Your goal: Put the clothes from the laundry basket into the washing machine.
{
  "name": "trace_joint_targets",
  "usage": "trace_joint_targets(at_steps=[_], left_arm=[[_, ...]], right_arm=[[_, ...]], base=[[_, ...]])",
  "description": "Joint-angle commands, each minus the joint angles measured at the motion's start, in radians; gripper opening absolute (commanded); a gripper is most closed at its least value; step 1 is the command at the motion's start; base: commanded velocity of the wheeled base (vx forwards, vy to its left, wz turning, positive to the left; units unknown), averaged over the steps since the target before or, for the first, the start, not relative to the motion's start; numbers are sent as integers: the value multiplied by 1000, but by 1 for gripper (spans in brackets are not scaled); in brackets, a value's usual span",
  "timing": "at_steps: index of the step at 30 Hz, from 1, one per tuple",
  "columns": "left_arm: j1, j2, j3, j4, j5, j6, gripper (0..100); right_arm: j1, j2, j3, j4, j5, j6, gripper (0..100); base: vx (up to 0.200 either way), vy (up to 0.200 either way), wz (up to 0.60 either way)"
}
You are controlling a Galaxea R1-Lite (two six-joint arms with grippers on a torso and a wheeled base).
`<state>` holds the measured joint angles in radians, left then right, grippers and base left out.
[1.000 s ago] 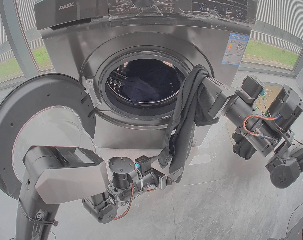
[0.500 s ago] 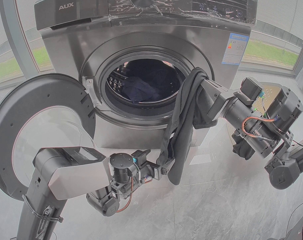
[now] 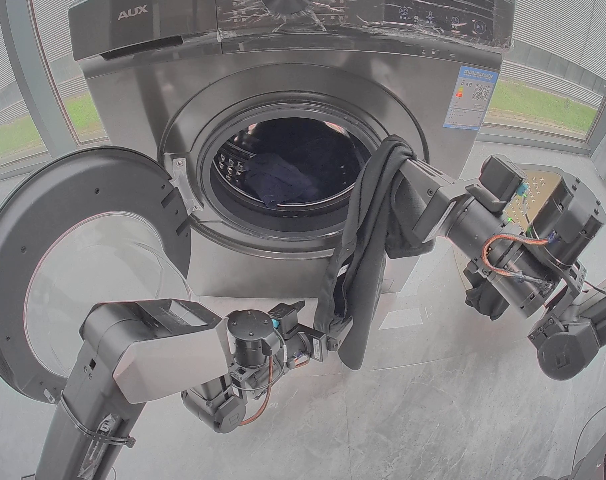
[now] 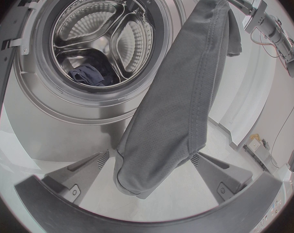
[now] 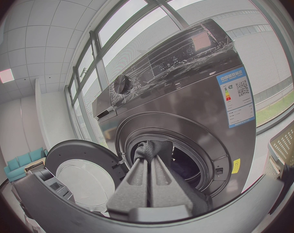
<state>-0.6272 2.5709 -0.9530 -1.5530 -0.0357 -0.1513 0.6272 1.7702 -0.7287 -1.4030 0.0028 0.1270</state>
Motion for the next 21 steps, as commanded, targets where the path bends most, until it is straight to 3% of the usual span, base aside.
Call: trace_joint_targets(at_steps=[1,9,10,21], left_arm=[[-2,32,-27,-4,0,-4,100],[12,68,-81,-2,19,-4,100],[12,68,-81,-2,19,-4,0],[55,38,-92,-6,20,-5,0]], right_arm=[[2,3,0,-1,0,0,0],[0,8,0,-2,0,0,0],[0,8,0,-2,0,0,0],[-3,8,18,-7,0,0,0]], base=[[0,0,0],[0,0,0],[0,0,0],[0,0,0]])
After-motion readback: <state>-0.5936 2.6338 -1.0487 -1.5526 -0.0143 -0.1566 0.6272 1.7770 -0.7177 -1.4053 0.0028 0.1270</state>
